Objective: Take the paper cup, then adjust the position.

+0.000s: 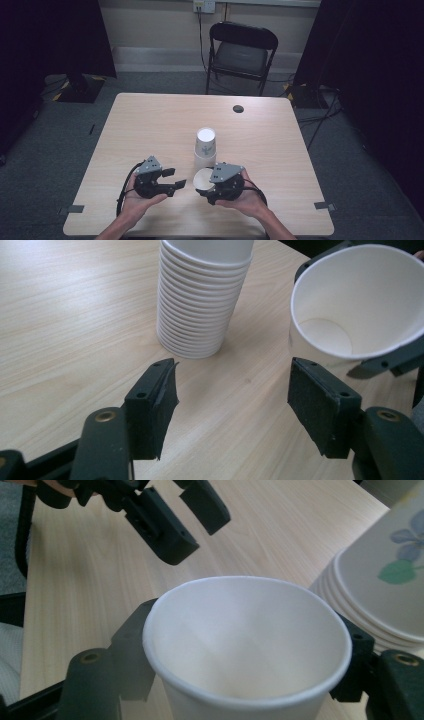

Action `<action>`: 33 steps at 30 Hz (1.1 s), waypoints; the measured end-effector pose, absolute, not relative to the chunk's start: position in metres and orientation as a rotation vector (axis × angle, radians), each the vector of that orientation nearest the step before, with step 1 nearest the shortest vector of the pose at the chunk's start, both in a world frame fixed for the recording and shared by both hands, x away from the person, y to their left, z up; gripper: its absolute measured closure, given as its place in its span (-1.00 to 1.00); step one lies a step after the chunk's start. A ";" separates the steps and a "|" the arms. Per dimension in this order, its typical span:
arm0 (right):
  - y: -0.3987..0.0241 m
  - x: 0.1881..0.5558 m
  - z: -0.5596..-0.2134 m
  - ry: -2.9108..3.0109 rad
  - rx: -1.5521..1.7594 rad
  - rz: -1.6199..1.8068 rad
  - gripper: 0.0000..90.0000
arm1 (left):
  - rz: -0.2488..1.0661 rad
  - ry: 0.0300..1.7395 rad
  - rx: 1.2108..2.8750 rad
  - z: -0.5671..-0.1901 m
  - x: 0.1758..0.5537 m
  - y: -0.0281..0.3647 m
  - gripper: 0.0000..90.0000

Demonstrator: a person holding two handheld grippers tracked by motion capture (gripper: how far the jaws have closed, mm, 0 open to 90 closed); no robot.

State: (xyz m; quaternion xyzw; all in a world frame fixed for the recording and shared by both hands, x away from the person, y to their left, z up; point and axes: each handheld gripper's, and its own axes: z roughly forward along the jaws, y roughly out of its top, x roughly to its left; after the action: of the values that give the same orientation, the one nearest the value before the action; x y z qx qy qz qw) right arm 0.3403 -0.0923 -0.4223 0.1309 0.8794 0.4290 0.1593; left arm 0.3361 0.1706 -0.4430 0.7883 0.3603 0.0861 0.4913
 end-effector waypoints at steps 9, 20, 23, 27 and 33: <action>-0.105 0.350 -0.422 2.487 0.497 1.271 -0.33 | 0.249 0.868 1.934 -0.446 0.338 0.173 -0.24; -0.139 0.362 -0.413 2.374 0.676 1.381 -0.32 | 0.293 0.900 1.913 -0.446 0.338 0.181 -0.33; -0.148 0.365 -0.411 2.340 0.719 1.394 -0.32 | 0.300 0.899 1.916 -0.446 0.340 0.180 -0.34; -0.161 0.370 -0.411 2.287 0.777 1.396 -0.32 | 0.303 0.912 1.924 -0.447 0.341 0.178 -0.41; -0.178 0.377 -0.409 2.218 0.842 1.387 -0.31 | 0.309 0.913 1.929 -0.448 0.341 0.176 -0.42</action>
State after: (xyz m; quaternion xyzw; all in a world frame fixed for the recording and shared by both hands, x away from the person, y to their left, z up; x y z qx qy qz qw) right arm 0.3773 -0.1779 -0.4093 0.3005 0.7915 0.4949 0.1955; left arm 0.3407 0.1756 -0.4477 0.7881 0.3730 0.1264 0.4731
